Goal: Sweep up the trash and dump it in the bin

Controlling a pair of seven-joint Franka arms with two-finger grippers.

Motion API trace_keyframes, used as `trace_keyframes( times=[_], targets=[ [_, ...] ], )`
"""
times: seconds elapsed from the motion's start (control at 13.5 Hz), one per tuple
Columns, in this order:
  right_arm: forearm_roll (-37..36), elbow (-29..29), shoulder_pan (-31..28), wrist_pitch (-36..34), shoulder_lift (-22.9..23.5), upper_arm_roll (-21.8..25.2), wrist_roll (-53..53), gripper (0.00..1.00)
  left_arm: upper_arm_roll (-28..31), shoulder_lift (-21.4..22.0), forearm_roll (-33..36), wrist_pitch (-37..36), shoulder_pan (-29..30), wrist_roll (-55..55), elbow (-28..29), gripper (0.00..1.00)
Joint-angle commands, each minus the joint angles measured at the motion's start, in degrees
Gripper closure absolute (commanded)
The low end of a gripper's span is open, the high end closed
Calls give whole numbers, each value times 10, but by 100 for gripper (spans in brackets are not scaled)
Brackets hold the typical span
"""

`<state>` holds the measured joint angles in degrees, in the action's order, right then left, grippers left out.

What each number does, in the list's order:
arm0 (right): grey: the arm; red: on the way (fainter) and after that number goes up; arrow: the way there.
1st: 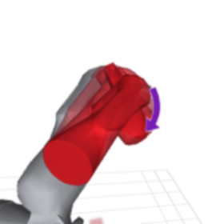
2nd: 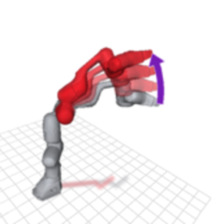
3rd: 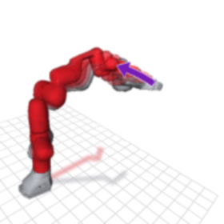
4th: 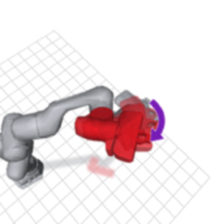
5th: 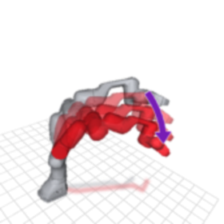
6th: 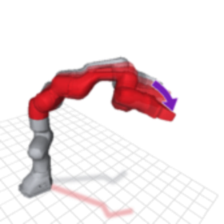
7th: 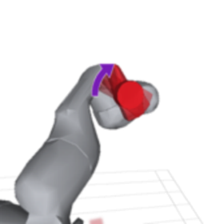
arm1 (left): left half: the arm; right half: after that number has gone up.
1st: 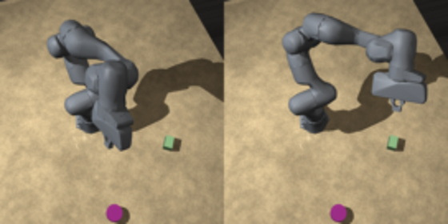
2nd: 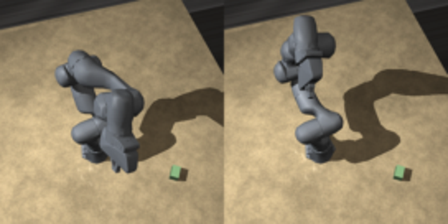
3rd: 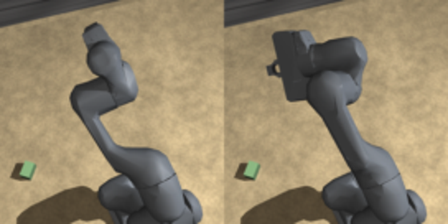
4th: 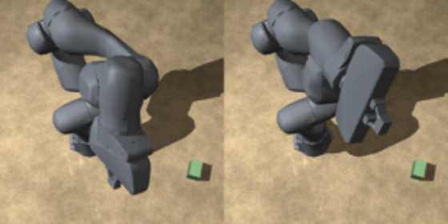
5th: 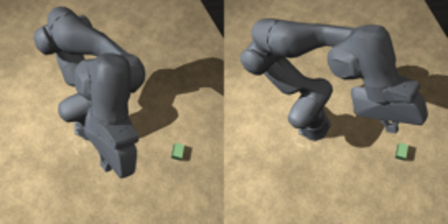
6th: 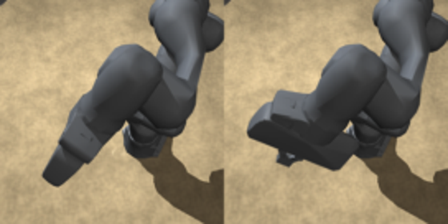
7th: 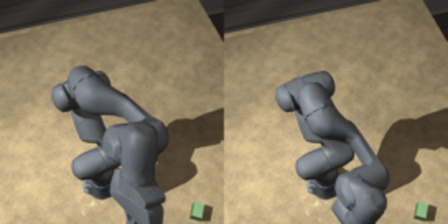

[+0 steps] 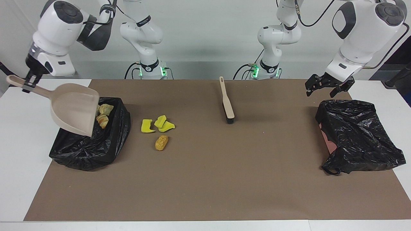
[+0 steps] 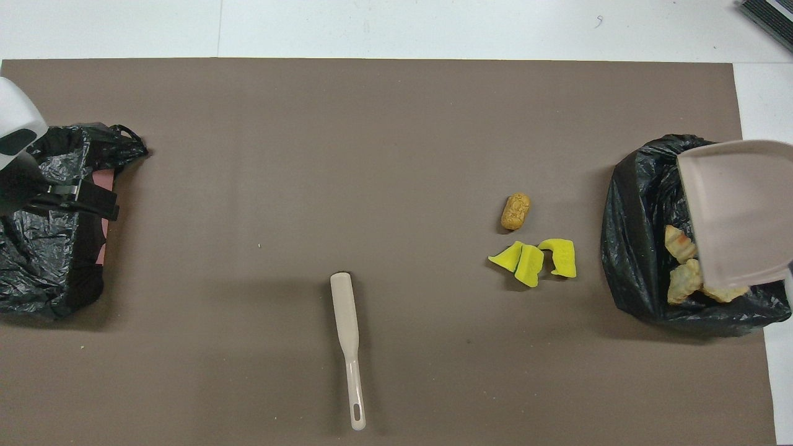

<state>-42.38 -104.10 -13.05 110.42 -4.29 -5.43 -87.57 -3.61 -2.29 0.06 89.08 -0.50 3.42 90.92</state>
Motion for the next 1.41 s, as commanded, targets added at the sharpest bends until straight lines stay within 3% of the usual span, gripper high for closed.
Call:
trace_keyframes(
  times=[0.0,0.37,0.74,0.82,0.97,1.12,1.34],
  targets=[
    [75,0,14,-27,-5,-5,121,100,3,1,-3,11,-5,-9,0,0],
    [183,0,136,-114,2,-7,534,100,3,5,-20,13,-3,-9,5,0],
    [305,9,237,-105,52,-7,836,100,3,6,-19,14,-3,-9,7,0],
    [320,20,257,-104,73,-7,889,100,3,5,-20,15,-3,-10,7,0],
    [356,96,313,-98,144,-7,999,100,3,4,-19,21,-5,-10,6,0],
    [400,157,333,-88,207,-8,1096,100,3,5,-19,25,-5,-10,7,0],
    [406,203,388,-19,282,-8,1194,100,3,4,-19,24,-4,-10,6,0]
  ],
)
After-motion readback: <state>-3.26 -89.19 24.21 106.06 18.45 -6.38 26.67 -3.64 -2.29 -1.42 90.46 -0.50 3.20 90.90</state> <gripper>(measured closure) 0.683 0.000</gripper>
